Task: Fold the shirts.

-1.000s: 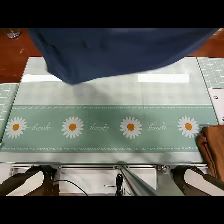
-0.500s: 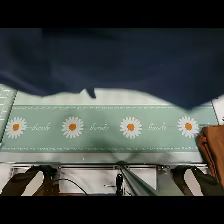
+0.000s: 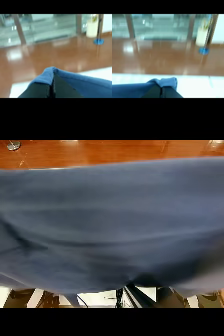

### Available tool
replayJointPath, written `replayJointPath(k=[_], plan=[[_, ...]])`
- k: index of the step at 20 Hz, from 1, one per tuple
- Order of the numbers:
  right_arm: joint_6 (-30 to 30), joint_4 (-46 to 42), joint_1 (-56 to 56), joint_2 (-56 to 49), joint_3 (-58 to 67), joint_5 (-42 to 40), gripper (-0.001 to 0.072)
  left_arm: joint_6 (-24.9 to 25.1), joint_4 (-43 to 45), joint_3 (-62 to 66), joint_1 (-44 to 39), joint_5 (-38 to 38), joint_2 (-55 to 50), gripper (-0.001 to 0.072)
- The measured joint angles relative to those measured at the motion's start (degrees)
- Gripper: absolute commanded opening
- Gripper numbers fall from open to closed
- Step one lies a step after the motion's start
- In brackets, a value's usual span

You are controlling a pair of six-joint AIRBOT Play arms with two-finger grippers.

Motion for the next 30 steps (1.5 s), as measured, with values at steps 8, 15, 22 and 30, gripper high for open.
replayJointPath(k=[8,15,22,30], plan=[[-6.5,7.4,0.0,-6.2,-29.9,-10.6,0.002,-1.7,-4.2,-28.9,-0.1,10.4,-8.1,0.0028],[-15.6,20.1,0.1,-29.8,-37.3,-26.1,0.002,-1.6,-9.4,-36.2,-3.6,28.5,-30.3,0.0028],[-20.3,32.5,0.6,-54.9,-30.8,-35.9,0.002,-4.9,-14.3,-30.3,-6.0,40.0,-52.2,0.0029],[-18.2,29.4,2.8,-66.1,-24.6,-30.7,0.002,-6.1,-17.4,-26.4,-5.3,29.0,-60.2,0.0029]])
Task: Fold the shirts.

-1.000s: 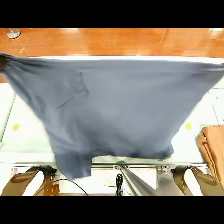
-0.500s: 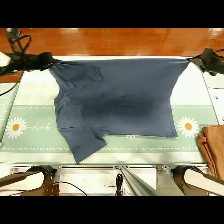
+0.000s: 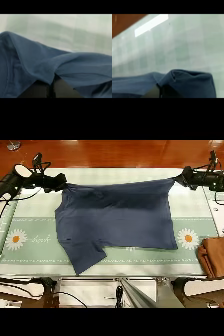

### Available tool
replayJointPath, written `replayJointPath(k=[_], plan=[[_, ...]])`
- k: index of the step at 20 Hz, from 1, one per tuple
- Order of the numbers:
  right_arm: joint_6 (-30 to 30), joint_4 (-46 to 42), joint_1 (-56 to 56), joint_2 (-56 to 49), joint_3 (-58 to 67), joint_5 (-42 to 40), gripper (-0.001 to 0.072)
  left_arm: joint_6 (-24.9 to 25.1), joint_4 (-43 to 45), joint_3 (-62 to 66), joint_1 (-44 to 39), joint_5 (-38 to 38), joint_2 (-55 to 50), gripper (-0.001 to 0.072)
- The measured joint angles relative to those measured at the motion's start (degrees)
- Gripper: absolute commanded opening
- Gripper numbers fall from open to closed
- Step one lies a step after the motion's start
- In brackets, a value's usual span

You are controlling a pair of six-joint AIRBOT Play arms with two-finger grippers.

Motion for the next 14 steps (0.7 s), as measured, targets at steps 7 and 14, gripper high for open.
replayJointPath(k=[7,14], plan=[[7.7,-18.1,-0.2,-1.6,0.5,12.6,0.002,6.7,2.0,-1.4,1.3,-18.0,-2.2,0.0029],[11.0,-25.7,4.0,-4.4,0.6,15.8,0.063,7.5,6.3,-4.2,1.2,-23.1,-3.2,0.0703]])
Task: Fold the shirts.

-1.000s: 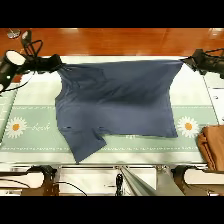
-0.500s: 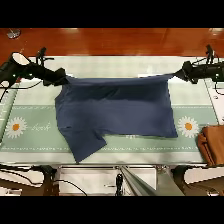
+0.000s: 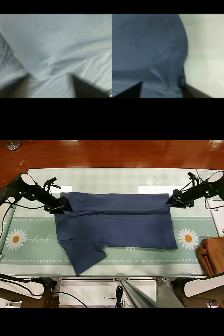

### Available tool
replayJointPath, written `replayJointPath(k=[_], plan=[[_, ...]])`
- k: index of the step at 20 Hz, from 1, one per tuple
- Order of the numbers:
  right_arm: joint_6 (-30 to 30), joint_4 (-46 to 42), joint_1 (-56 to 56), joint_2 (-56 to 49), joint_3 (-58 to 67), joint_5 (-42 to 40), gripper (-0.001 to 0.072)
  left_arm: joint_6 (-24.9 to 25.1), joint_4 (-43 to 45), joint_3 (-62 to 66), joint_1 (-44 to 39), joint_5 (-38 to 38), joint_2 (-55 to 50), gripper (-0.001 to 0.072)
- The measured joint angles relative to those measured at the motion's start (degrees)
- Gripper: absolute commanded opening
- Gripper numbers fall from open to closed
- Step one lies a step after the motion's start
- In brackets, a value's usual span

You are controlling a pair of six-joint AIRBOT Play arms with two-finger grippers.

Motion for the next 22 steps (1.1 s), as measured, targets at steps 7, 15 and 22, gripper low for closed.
replayJointPath(k=[7,15,22], plan=[[1.3,-9.0,-6.5,9.8,-5.9,2.0,0.063,0.7,2.7,-6.4,6.4,-2.8,8.2,0.0702],[-9.0,9.8,-13.8,33.0,-38.2,-13.4,0.063,6.0,-4.7,-39.2,23.2,4.4,26.4,0.0702],[-12.2,18.3,-14.4,38.6,-43.4,-12.6,0.063,11.6,-16.6,-49.7,19.1,5.5,29.3,0.0702]])
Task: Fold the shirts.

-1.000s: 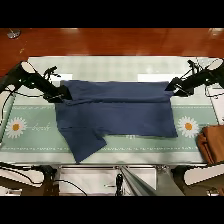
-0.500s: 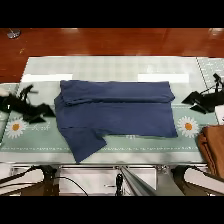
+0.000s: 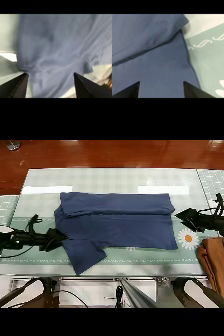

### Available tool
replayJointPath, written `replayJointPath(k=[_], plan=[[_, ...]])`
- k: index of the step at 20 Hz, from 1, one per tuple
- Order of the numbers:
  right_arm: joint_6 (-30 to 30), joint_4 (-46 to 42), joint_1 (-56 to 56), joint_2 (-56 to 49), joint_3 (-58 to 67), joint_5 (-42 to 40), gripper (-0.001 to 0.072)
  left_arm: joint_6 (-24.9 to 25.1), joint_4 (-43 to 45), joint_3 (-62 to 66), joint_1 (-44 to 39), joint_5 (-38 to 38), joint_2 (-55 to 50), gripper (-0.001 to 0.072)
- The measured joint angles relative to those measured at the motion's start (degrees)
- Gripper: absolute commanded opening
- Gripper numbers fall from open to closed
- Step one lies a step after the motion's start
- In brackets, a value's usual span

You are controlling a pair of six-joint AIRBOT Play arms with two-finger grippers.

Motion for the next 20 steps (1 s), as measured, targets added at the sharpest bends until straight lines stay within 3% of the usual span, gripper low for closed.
replayJointPath(k=[2,4,6,11,16,20], plan=[[-0.1,0.7,-0.2,0.3,0.1,0.4,0.063,0.4,-0.8,-1.3,-3.4,-0.1,0.2,0.0683],[0.4,0.6,-1.4,0.5,1.1,1.1,0.063,0.5,-0.2,-2.3,-6.8,1.2,0.2,0.0046],[1.9,-2.4,-3.9,0.5,2.1,2.7,0.063,0.6,0.3,-2.7,-8.8,3.0,0.3,0.0029],[12.1,-22.0,-8.2,0.6,-0.3,11.8,0.063,1.3,-3.7,-2.9,-10.6,3.3,0.6,0.0029],[14.6,-25.7,-4.7,0.0,-4.9,17.0,0.0631,1.6,-5.2,-2.9,-11.0,3.0,0.7,0.0029],[14.3,-24.9,0.1,-3.3,-5.4,15.8,0.063,1.6,-5.6,-2.9,-11.1,3.0,0.7,0.0029]])
